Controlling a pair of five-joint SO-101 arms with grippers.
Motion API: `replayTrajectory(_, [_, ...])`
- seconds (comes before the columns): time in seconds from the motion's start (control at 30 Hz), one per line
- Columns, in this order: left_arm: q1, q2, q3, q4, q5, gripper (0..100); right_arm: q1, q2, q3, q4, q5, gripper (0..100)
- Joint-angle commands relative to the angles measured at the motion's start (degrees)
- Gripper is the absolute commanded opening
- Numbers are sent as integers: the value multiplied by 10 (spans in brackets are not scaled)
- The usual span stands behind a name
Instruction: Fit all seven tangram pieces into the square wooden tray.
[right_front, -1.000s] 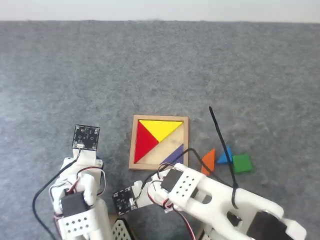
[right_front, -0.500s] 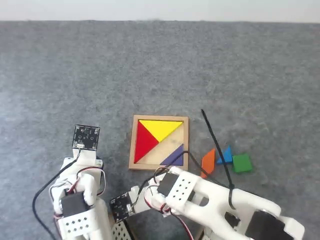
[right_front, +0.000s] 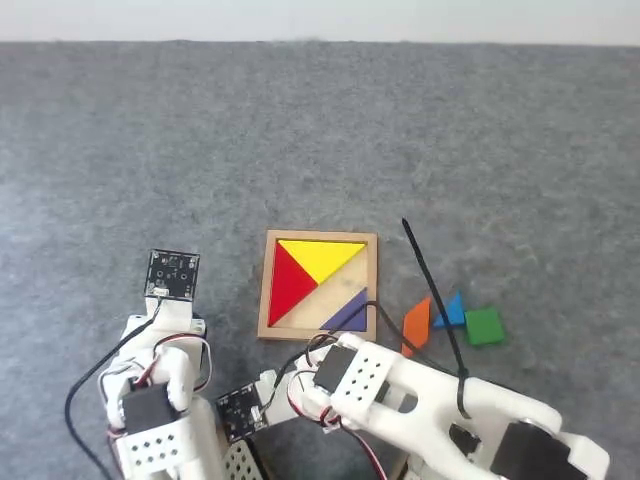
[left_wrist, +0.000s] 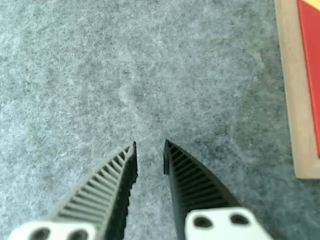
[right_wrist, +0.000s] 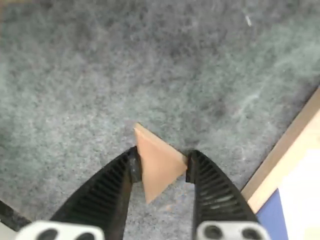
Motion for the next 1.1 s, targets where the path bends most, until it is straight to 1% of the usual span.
replayTrajectory(0.0, [2, -6, -5, 4, 4, 87, -4, 1, -25, -6, -5, 79])
replayTrajectory(0.27, [2, -6, -5, 4, 4, 87, 28, -5, -37, 1, -9, 76])
replayTrajectory(0.37, [2, -6, -5, 4, 4, 87, 32, -11, -71, 36, -42, 76])
replayTrajectory(0.5, [2, -6, -5, 4, 4, 87, 64, -59, -132, 109, -91, 76])
replayTrajectory(0.67, [2, -6, -5, 4, 4, 87, 95, -84, -178, 120, -154, 78])
replayTrajectory(0.87, [2, -6, -5, 4, 4, 87, 96, -71, -185, 22, -186, 80])
replayTrajectory(1.07, [2, -6, -5, 4, 4, 87, 103, 19, -186, -65, -186, 80])
